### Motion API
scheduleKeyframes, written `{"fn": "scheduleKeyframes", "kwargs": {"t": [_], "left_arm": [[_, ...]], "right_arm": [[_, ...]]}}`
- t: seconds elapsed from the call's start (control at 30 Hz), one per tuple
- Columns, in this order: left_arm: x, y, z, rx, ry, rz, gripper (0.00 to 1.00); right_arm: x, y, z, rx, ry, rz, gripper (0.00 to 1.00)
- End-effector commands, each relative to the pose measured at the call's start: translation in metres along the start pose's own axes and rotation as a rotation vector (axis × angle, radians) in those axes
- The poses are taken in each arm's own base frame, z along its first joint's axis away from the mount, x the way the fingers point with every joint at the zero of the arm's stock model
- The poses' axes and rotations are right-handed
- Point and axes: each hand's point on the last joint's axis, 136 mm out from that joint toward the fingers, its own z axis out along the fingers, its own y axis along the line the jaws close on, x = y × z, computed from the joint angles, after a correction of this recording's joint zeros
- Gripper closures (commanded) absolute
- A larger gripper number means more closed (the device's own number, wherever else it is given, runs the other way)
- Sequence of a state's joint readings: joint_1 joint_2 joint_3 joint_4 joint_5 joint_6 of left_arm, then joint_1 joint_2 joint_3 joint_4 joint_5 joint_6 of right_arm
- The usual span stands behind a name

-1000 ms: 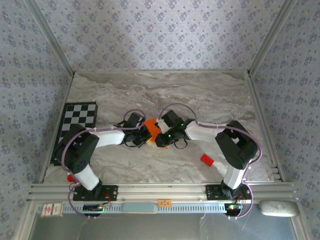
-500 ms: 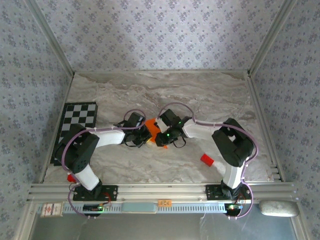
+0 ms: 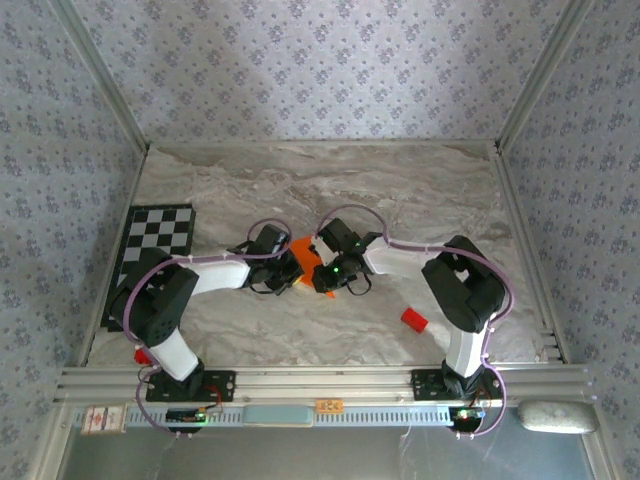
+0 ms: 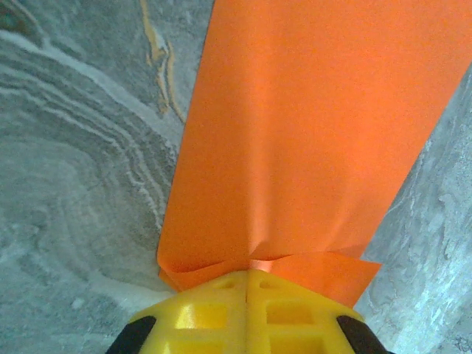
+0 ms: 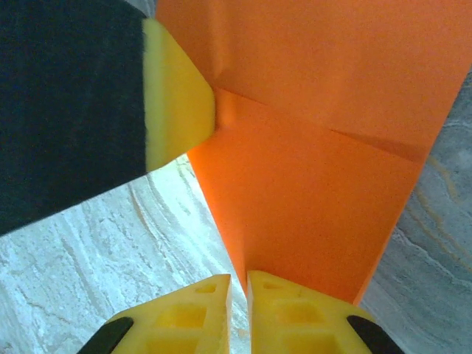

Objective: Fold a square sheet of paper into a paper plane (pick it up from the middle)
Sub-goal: Third fold the triangle at the center of the table.

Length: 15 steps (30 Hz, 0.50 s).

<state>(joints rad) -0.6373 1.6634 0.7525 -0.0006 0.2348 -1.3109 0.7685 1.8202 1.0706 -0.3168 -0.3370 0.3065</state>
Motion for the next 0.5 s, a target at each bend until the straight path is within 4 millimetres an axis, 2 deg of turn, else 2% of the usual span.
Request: {"fn": "scheduleKeyframes", "kwargs": {"t": [0.0, 0.47], "left_arm": [[0.0086, 0.0747, 0.0086, -0.266, 0.007, -0.052, 0.99], [0.0084, 0.0753, 0.0080, -0.270, 0.006, -0.050, 1.00]], "right_arm": [[0.0024, -0.0042, 0.0028, 0.032, 0.028, -0.006, 0.85], [0.0099, -0.0118, 0.0079, 0.058, 0.059, 0.009, 0.86]]}}
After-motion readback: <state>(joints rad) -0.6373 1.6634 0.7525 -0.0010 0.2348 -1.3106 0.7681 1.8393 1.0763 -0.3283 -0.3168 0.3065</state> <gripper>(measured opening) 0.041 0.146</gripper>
